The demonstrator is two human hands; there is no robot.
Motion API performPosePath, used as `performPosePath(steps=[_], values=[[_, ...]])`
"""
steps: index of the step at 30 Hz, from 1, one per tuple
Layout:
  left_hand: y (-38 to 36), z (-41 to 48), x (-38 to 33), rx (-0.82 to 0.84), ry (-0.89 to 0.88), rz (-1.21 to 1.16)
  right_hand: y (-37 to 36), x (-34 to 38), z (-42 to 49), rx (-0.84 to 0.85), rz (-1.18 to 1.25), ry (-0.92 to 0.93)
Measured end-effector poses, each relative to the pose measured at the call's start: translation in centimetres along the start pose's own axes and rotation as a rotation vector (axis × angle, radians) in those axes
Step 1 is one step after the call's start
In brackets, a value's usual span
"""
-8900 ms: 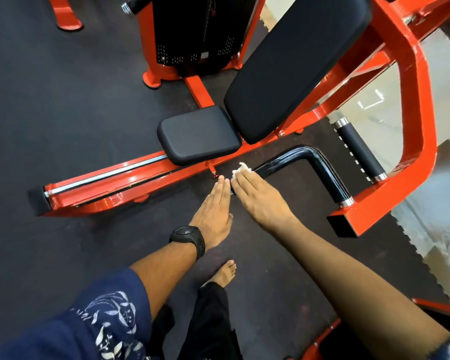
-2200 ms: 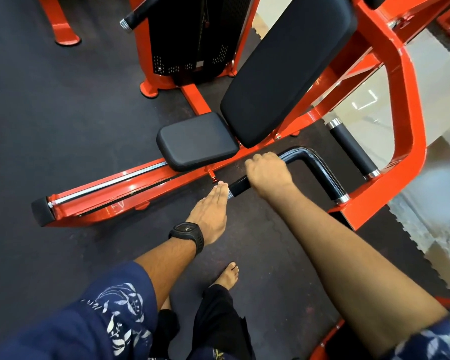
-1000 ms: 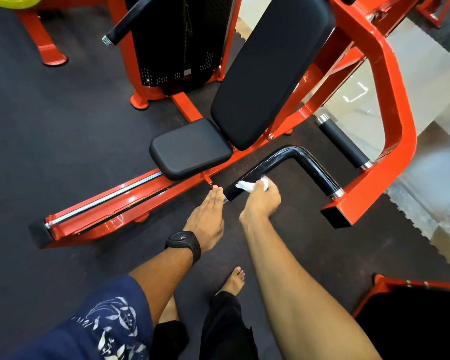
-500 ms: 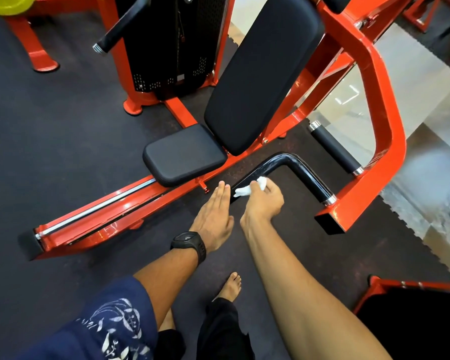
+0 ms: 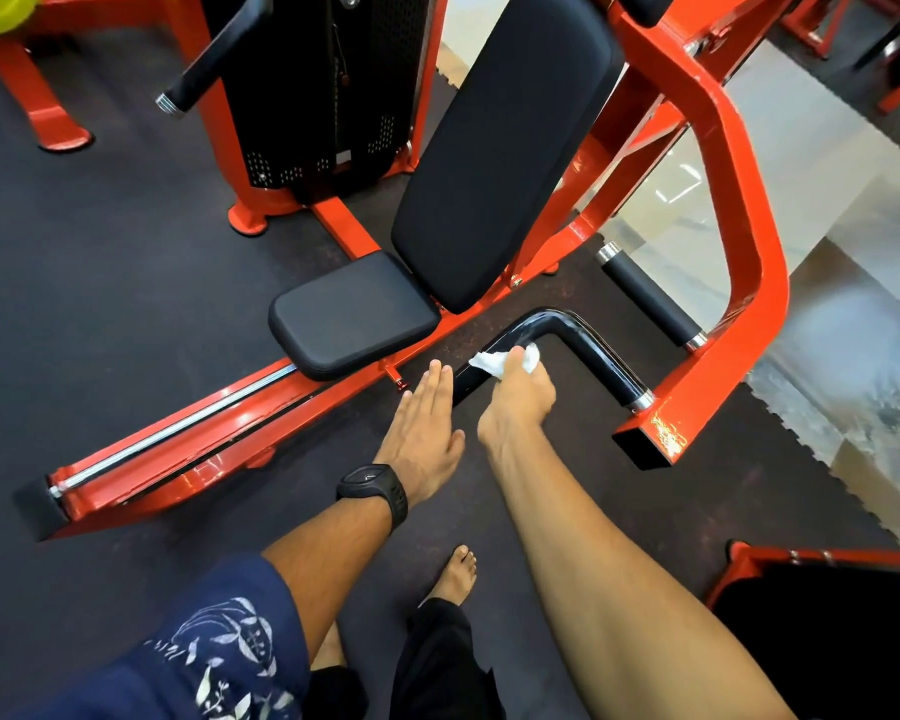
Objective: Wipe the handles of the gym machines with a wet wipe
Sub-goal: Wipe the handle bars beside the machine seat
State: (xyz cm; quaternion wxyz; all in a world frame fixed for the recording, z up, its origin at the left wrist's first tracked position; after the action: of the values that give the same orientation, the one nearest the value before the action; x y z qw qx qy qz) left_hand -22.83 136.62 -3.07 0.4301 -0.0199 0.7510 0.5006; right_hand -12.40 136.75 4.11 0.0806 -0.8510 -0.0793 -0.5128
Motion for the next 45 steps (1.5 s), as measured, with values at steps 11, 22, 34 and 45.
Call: performPosePath(steps=[11,22,34,45], values=[[0.4,1.0,-0.6,0.005,-0.043,-0.012,1.5,0.2,1.2,0.283,-0.957,1.009],[0.6,1.4,-1.1,0.009,-0.069,-0.023,2.9,3.5,5.5,0.583,-1.618,1.711],[1.3,2.6,-2.9,0.018,-0.137,-0.028,4.1,6.7,5.0,0.339,-1.611,1.237],[1.9,3.9,-4.4,0.046,-0.135,0.023,5.1,9.0,5.4,0.013,-1.932,0.970]])
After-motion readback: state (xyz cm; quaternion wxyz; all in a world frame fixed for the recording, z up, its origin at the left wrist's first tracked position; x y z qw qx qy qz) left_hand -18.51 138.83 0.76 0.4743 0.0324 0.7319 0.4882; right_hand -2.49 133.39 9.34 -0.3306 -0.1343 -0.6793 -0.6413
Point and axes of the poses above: each hand's wrist, its own z-axis towards the middle knuckle, its own y-axis out of the back of the hand, x = y × z, the point moved 1 cm from there along z, towards the middle knuckle, and after that the axes turned 1 degree about -x, right-handed, at the moved point
